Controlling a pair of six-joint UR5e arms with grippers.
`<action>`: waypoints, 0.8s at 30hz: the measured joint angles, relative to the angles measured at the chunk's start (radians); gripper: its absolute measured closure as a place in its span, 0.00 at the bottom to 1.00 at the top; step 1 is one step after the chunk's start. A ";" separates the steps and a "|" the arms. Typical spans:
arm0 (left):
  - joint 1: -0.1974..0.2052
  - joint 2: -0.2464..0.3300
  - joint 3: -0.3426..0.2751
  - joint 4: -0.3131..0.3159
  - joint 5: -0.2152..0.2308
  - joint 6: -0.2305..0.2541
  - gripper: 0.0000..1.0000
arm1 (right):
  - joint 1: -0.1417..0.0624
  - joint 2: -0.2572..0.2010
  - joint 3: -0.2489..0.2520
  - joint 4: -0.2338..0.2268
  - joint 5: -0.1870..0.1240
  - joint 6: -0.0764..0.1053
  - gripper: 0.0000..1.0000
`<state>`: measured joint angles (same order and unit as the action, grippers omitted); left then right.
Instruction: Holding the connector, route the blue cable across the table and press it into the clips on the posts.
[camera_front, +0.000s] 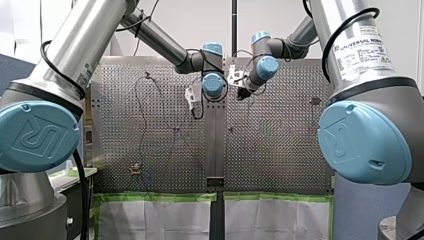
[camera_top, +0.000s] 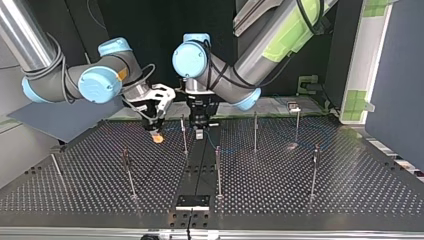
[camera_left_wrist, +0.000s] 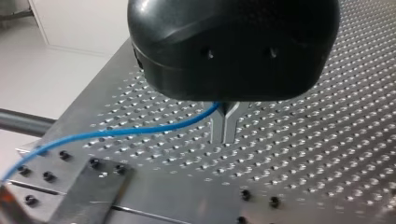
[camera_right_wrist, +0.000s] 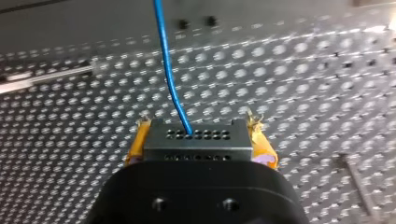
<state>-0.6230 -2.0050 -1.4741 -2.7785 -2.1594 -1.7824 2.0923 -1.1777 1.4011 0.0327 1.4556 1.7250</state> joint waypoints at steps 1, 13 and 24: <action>0.001 -0.001 -0.008 0.007 0.007 0.000 1.00 | -0.001 0.000 0.011 -0.002 0.002 -0.001 1.00; 0.007 -0.083 -0.109 0.109 0.106 -0.002 1.00 | -0.006 0.001 0.122 -0.047 0.007 -0.005 1.00; 0.007 -0.106 -0.202 0.202 0.176 -0.010 1.00 | -0.011 0.003 0.202 -0.139 0.030 -0.015 1.00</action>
<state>-0.6160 -2.1111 -1.6761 -2.5767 -1.9829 -1.7926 2.0818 -1.1743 1.6030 -0.1058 1.4852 1.7099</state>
